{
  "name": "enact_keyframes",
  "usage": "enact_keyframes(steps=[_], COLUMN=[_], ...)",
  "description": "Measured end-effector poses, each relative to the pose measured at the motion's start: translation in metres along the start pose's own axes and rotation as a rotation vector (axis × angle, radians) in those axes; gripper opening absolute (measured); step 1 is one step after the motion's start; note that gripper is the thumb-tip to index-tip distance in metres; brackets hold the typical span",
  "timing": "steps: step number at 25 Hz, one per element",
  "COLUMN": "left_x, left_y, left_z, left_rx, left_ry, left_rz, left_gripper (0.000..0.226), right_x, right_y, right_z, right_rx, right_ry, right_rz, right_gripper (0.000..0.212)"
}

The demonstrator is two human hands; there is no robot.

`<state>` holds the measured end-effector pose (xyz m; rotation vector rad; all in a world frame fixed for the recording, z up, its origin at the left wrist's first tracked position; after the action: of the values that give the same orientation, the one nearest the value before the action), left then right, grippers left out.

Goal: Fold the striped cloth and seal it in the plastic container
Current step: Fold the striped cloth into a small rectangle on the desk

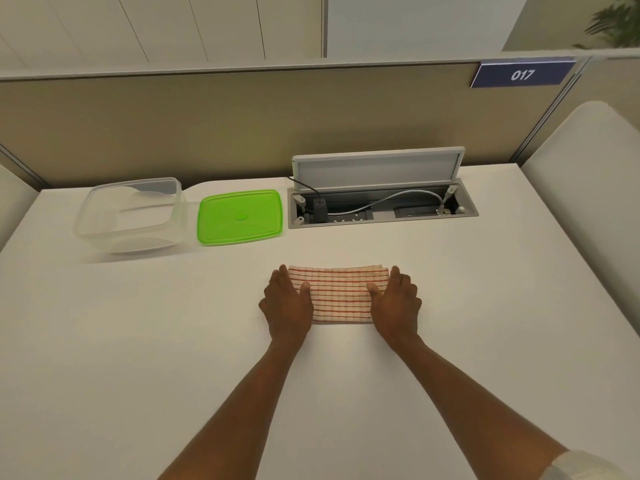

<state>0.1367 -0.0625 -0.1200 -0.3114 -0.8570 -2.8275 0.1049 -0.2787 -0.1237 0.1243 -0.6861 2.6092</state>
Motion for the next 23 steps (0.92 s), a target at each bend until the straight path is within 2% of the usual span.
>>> enact_keyframes(steps=[2, 5, 7, 14, 18, 23], left_x=[-0.003, -0.005, -0.001, 0.012, 0.033, 0.057], left_y=[0.002, -0.003, -0.008, -0.028, -0.040, -0.049], left_z=[0.007, 0.012, 0.012, 0.017, 0.025, 0.038], left_rx=[0.021, 0.204, 0.258, 0.251, 0.265, 0.357], left_ry=[-0.010, -0.062, -0.093, -0.222, -0.163, -0.089], left_rz=[0.113, 0.315, 0.377, 0.360, 0.314, 0.264], left_gripper=[0.056, 0.055, 0.054, 0.036, 0.031, 0.031], right_x=[0.003, 0.009, 0.013, 0.014, 0.025, 0.041], right_y=[-0.003, -0.008, -0.010, 0.001, 0.003, -0.010], right_z=[0.002, 0.005, 0.006, 0.006, 0.003, 0.010], right_rx=[0.005, -0.060, -0.138, -0.318, -0.360, -0.362], right_ry=[-0.014, -0.075, -0.111, -0.289, -0.395, -0.432], right_rz=[-0.090, -0.195, -0.236, -0.327, -0.228, -0.108], right_gripper=[0.049, 0.044, 0.044, 0.045, 0.036, 0.030])
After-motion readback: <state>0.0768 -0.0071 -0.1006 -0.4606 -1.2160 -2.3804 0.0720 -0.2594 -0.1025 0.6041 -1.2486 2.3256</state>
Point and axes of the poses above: each hand's wrist, its own x-axis away from the middle knuckle, its own z-axis out of the back of the hand, y = z × x, the point moved 4 cm from there along -x, towards the middle knuckle, and after that the axes turned 11 degrees about -y, right-handed, at the moved point
